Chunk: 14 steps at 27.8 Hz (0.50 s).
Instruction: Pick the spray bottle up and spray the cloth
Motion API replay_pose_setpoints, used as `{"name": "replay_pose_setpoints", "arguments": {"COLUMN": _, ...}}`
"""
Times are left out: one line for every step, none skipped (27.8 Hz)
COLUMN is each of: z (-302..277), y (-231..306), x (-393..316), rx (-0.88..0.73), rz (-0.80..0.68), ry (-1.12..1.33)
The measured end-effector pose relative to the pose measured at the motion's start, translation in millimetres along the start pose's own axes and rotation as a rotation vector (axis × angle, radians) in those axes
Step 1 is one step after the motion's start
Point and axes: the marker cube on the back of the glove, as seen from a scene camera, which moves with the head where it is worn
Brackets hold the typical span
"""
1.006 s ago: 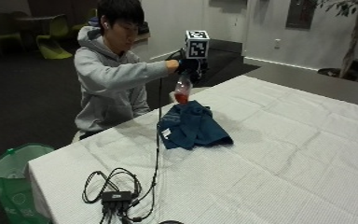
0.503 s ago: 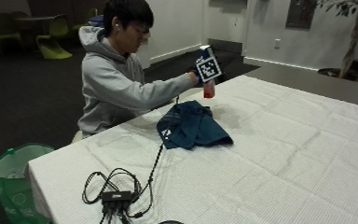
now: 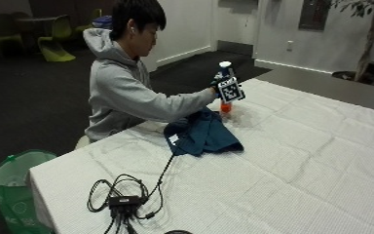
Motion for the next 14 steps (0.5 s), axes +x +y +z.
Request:
{"name": "replay_pose_setpoints", "arguments": {"z": 2, "y": 2, "x": 3, "rx": -0.017, "rz": 0.002, "ry": 0.008}}
{"name": "replay_pose_setpoints", "arguments": {"z": 3, "y": 2, "x": 4, "rx": -0.027, "rz": 0.003, "ry": 0.016}}
{"name": "replay_pose_setpoints", "arguments": {"z": 3, "y": 1, "x": 5, "rx": -0.028, "rz": 0.002, "ry": 0.025}}
{"name": "replay_pose_setpoints", "arguments": {"z": 2, "y": -2, "x": 6, "rx": -0.019, "rz": 0.0, "ry": 0.04}}
{"name": "replay_pose_setpoints", "arguments": {"z": 0, "y": -5, "x": 8, "rx": -0.002, "rz": -0.003, "ry": 0.074}}
{"name": "replay_pose_setpoints", "arguments": {"z": -4, "y": -9, "x": 13, "rx": 0.017, "rz": -0.007, "ry": 0.127}}
{"name": "replay_pose_setpoints", "arguments": {"z": -8, "y": -12, "x": 19, "rx": 0.035, "rz": -0.009, "ry": 0.187}}
{"name": "replay_pose_setpoints", "arguments": {"z": -12, "y": -13, "x": 23, "rx": 0.047, "rz": -0.006, "ry": 0.234}}
{"name": "replay_pose_setpoints", "arguments": {"z": -18, "y": -12, "x": 24, "rx": 0.051, "rz": 0.002, "ry": 0.257}}
{"name": "replay_pose_setpoints", "arguments": {"z": -23, "y": -10, "x": 23, "rx": 0.05, "rz": 0.014, "ry": 0.257}}
{"name": "replay_pose_setpoints", "arguments": {"z": -29, "y": -7, "x": 20, "rx": 0.046, "rz": 0.025, "ry": 0.244}}
{"name": "replay_pose_setpoints", "arguments": {"z": -34, "y": -4, "x": 15, "rx": 0.042, "rz": 0.035, "ry": 0.223}}
{"name": "replay_pose_setpoints", "arguments": {"z": -39, "y": -1, "x": 10, "rx": 0.043, "rz": 0.042, "ry": 0.196}}
{"name": "replay_pose_setpoints", "arguments": {"z": -42, "y": 0, "x": 3, "rx": 0.056, "rz": 0.045, "ry": 0.169}}
